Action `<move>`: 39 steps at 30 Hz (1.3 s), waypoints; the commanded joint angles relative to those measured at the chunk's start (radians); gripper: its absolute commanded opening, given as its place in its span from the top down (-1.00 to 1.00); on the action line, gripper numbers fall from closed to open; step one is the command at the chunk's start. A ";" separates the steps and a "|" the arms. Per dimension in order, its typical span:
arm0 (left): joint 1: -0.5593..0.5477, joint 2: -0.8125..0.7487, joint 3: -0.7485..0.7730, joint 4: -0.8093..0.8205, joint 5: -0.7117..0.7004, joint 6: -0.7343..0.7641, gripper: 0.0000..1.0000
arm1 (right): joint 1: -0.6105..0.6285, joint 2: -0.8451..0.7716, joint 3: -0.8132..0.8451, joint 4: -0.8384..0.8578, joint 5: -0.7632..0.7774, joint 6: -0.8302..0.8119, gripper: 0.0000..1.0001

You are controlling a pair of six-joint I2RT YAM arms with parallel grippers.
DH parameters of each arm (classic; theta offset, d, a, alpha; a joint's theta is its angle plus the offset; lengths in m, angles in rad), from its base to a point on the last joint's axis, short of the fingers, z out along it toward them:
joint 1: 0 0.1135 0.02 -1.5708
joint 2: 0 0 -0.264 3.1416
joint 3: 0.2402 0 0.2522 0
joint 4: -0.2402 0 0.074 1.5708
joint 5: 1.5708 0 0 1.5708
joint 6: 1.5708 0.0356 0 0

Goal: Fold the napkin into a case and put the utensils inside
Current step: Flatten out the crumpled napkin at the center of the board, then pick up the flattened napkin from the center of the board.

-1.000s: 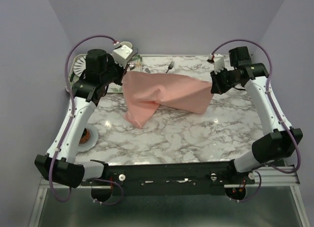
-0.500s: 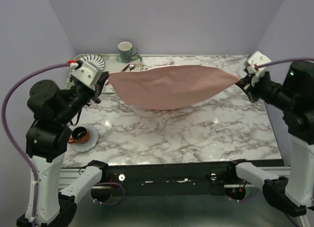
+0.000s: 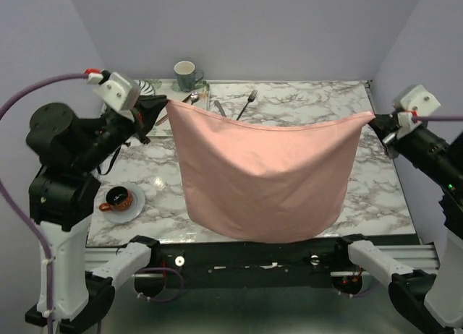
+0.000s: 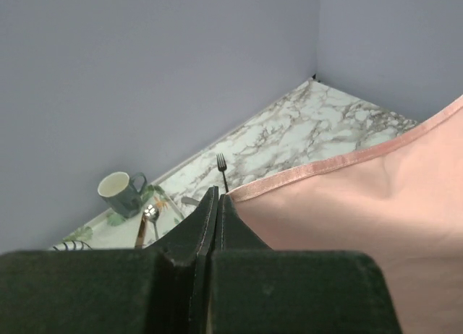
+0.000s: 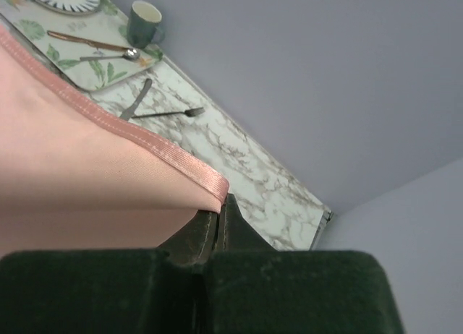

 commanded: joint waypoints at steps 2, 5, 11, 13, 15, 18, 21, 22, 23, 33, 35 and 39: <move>0.007 0.188 -0.063 0.056 -0.030 -0.081 1.00 | -0.002 0.139 -0.211 0.149 0.213 0.061 0.99; 0.010 0.297 -0.138 0.127 -0.110 -0.063 1.00 | -0.002 0.225 -0.340 0.243 0.292 0.035 0.99; 0.016 0.537 -0.267 0.345 -0.186 -0.017 1.00 | -0.020 0.405 -0.520 0.490 0.370 -0.002 0.99; 0.027 0.661 -0.247 0.377 -0.200 -0.007 1.00 | -0.031 0.523 -0.505 0.513 0.370 0.000 0.99; 0.038 0.740 -0.204 0.425 -0.193 -0.009 1.00 | -0.039 0.651 -0.456 0.549 0.370 0.006 0.68; 0.050 0.901 -0.068 0.402 -0.199 -0.012 1.00 | -0.063 0.817 -0.317 0.544 0.418 0.039 0.09; 0.064 1.051 0.137 0.255 -0.201 -0.023 0.29 | -0.114 0.925 -0.171 0.446 0.418 0.069 -0.57; 0.065 1.109 0.193 0.194 -0.200 -0.015 0.02 | -0.122 0.972 -0.090 0.362 0.416 0.075 -0.61; 0.073 1.113 0.218 0.132 -0.202 -0.010 -0.76 | -0.146 0.979 -0.074 0.334 0.404 0.081 -0.63; 0.105 0.713 -0.340 0.218 -0.117 0.138 -0.84 | -0.186 0.741 -0.476 0.171 0.036 0.046 -0.66; 0.113 0.684 -0.364 0.210 -0.084 0.148 -0.67 | -0.186 0.748 -0.498 0.184 0.031 0.062 -0.64; 0.116 0.719 -0.313 0.218 -0.070 0.091 -0.47 | -0.188 0.840 -0.399 0.173 0.008 0.127 -0.58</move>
